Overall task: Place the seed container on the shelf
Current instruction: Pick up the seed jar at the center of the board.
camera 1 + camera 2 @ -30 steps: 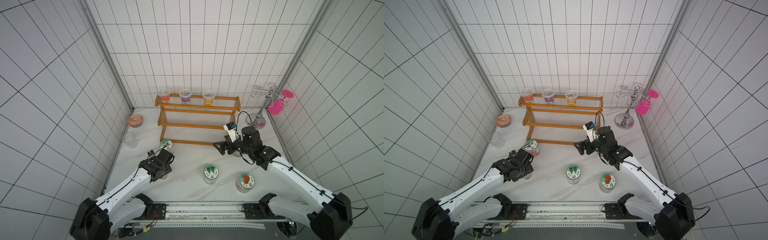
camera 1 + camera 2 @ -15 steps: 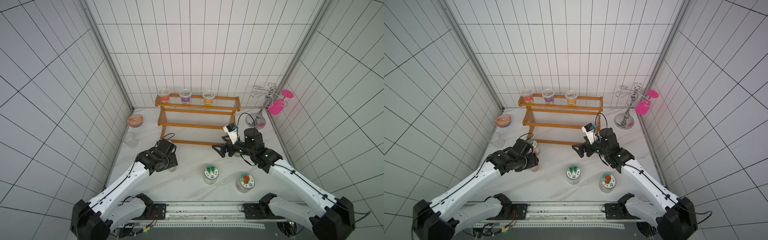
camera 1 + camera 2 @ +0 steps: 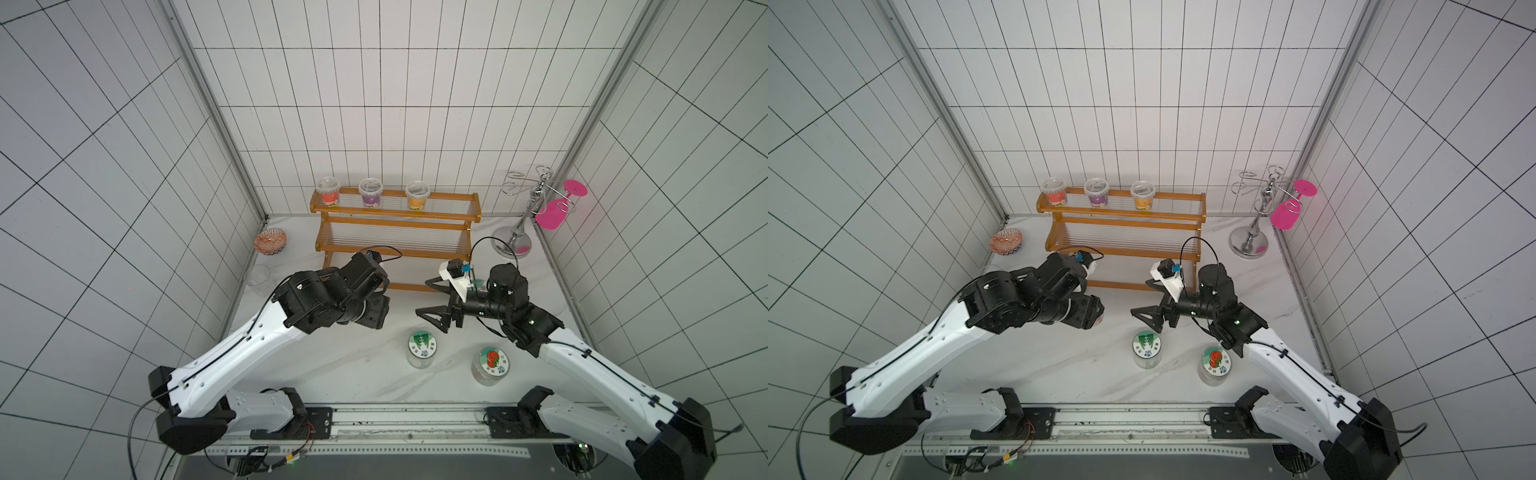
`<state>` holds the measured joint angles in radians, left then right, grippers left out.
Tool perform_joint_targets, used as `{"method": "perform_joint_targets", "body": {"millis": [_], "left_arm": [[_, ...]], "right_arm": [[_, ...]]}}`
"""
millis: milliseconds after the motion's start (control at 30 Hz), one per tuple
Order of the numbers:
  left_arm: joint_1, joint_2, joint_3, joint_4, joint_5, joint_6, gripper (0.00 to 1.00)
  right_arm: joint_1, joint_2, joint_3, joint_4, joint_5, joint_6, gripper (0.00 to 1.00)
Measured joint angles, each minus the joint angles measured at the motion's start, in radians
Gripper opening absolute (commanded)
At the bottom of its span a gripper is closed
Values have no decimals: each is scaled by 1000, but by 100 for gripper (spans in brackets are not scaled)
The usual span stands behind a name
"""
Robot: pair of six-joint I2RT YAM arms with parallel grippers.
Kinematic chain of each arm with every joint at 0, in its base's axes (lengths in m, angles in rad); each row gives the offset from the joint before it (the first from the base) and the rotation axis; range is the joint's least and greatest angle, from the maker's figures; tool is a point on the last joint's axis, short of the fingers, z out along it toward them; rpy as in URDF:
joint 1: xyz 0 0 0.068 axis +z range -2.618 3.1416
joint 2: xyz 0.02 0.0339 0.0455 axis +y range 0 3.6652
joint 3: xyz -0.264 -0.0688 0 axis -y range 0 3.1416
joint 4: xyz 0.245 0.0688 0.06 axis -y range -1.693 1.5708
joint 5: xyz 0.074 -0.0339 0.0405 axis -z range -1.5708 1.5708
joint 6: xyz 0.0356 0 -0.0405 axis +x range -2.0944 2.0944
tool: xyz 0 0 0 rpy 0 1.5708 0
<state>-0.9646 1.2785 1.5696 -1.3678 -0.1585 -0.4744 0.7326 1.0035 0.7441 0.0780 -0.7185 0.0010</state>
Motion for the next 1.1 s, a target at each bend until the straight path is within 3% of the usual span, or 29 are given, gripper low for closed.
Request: {"method": "perform_joint_targets", "body": {"millis": [333,900,1033,1100], "left_arm": [[-105,86,134,-58,11,148,36],[-110,109,161,34,105,205,37],[-110,118,161,51,110,202,36],[-110,123,161,55,113,202,37]], "right_arm": [[85,-21,-28,65,-23,-90,99],[182,-5,-30,127,-19,-170,99],[190,9,-30,133,-13,-174,91],[192,12,-30,134,-6,-177,80]]}}
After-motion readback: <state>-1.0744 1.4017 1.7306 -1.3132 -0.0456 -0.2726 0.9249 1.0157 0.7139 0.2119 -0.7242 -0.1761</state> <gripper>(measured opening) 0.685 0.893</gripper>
